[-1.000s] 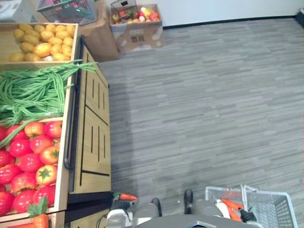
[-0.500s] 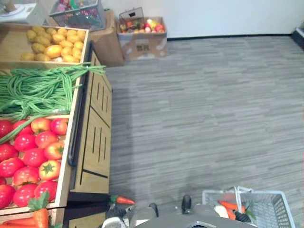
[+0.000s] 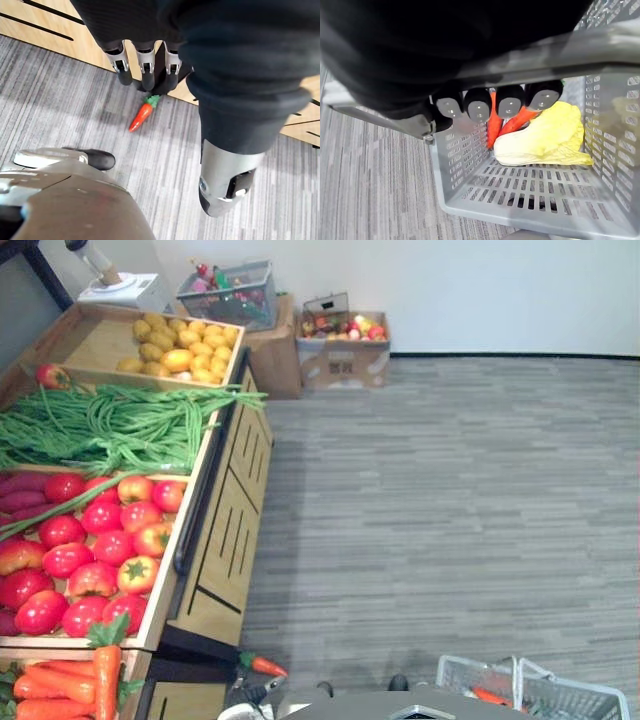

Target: Pick vegetable in the basket

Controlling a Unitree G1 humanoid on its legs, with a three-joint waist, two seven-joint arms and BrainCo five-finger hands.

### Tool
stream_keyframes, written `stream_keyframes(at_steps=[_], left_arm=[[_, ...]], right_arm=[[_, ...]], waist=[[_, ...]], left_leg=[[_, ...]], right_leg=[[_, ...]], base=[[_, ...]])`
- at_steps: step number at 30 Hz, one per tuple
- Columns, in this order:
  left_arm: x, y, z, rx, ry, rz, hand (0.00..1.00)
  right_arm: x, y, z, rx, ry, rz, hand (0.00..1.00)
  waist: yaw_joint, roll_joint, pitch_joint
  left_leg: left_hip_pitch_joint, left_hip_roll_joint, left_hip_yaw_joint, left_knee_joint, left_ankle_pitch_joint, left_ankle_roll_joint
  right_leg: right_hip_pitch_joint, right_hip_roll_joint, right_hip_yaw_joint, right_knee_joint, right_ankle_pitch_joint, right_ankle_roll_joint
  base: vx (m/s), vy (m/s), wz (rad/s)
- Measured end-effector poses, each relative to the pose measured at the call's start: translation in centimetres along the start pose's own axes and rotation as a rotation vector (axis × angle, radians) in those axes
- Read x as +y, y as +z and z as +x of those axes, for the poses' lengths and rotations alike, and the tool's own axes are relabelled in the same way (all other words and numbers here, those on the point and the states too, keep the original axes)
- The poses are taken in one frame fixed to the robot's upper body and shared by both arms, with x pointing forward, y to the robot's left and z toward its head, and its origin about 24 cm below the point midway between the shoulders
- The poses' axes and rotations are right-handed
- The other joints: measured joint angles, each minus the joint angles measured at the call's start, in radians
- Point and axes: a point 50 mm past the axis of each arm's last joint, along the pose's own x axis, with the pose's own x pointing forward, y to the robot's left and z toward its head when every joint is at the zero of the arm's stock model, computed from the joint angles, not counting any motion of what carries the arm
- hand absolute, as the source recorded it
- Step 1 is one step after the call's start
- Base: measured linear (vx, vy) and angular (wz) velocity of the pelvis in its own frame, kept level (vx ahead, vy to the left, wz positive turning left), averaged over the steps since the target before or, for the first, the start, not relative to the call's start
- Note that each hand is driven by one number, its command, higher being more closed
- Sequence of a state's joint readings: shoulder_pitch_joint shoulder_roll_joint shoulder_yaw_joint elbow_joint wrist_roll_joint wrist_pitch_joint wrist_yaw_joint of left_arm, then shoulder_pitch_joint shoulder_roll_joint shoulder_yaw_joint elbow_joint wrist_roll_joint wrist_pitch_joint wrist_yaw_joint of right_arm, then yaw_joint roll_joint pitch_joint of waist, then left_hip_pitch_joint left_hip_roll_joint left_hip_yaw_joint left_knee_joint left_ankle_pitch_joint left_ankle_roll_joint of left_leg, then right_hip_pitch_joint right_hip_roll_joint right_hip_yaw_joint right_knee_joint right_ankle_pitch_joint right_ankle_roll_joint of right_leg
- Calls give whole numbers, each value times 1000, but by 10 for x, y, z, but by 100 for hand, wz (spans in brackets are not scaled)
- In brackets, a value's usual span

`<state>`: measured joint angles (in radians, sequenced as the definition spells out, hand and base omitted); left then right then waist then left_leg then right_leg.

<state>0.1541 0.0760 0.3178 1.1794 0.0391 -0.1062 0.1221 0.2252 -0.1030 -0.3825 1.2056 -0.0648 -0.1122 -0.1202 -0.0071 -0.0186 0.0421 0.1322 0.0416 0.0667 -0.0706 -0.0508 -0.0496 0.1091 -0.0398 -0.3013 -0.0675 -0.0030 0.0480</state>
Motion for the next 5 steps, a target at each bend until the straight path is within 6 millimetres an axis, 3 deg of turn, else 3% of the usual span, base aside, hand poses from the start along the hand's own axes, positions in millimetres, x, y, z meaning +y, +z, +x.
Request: stream_keyframes(at_steps=[5], left_arm=[[1, -2, 0, 9, 2, 2, 0]], right_arm=[[-2, -7, -1, 35, -14, 64, 100]], waist=[[-12, 1, 0]], left_leg=[[10, -1, 1, -2, 0, 0]], right_leg=[[6, -1, 2, 0, 0, 0]], base=[[-5, 17, -1]])
